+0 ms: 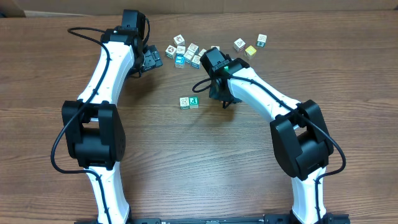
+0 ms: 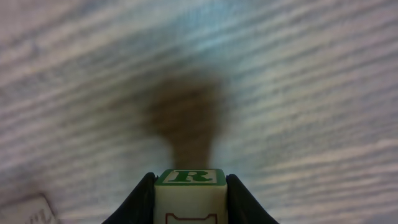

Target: Form a horizontal line

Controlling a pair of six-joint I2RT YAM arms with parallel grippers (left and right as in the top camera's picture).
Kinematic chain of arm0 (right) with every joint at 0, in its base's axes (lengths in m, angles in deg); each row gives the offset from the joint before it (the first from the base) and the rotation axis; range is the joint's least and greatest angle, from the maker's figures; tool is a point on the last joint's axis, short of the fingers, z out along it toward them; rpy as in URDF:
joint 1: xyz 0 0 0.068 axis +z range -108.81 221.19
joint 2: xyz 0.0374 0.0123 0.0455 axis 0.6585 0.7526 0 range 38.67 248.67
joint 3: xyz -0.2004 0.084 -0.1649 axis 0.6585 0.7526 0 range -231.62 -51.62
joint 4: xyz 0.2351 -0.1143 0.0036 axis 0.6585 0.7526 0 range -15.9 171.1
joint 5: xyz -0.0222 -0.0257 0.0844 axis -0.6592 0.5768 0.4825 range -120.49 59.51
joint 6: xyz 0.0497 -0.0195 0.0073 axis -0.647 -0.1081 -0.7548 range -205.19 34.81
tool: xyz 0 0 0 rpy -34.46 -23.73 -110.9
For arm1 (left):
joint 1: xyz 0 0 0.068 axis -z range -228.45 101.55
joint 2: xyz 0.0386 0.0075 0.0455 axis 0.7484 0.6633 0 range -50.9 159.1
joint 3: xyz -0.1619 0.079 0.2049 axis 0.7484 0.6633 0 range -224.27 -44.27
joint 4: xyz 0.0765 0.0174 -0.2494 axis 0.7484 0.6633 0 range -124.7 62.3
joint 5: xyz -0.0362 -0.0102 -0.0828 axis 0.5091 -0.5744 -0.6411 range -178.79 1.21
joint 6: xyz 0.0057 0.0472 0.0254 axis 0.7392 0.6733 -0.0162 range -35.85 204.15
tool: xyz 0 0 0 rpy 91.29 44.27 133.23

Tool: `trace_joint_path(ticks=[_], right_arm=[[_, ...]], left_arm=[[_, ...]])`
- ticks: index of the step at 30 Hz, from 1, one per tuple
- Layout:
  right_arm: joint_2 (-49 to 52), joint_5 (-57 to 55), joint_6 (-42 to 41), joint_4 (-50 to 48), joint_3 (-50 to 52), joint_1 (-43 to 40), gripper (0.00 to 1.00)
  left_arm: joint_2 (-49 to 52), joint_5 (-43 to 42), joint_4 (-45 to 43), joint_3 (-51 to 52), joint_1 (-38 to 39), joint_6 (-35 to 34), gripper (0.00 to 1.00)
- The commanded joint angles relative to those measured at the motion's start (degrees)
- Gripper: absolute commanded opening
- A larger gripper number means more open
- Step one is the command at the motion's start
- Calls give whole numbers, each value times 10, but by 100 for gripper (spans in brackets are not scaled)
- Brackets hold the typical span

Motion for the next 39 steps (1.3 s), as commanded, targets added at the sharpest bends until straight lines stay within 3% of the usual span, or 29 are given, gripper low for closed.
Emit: trace_joint_path(ticks=[1, 18, 22, 27, 31, 39], right_arm=[[-20, 43, 5, 1, 2, -3, 26], [-20, 94, 17, -4, 2, -1, 34], [-20, 65, 20, -8, 2, -1, 42], [-20, 2, 20, -8, 2, -5, 66], [-20, 1, 20, -3, 2, -24, 76], [-20, 55, 20, 36, 2, -87, 76]], left_arm=[[8, 6, 1, -11, 1, 9, 100], [8, 6, 1, -11, 1, 9, 100], [8, 6, 1, -11, 1, 9, 100], [8, 6, 1, -11, 1, 9, 100], [8, 6, 1, -11, 1, 9, 100], [8, 6, 1, -11, 1, 9, 100]])
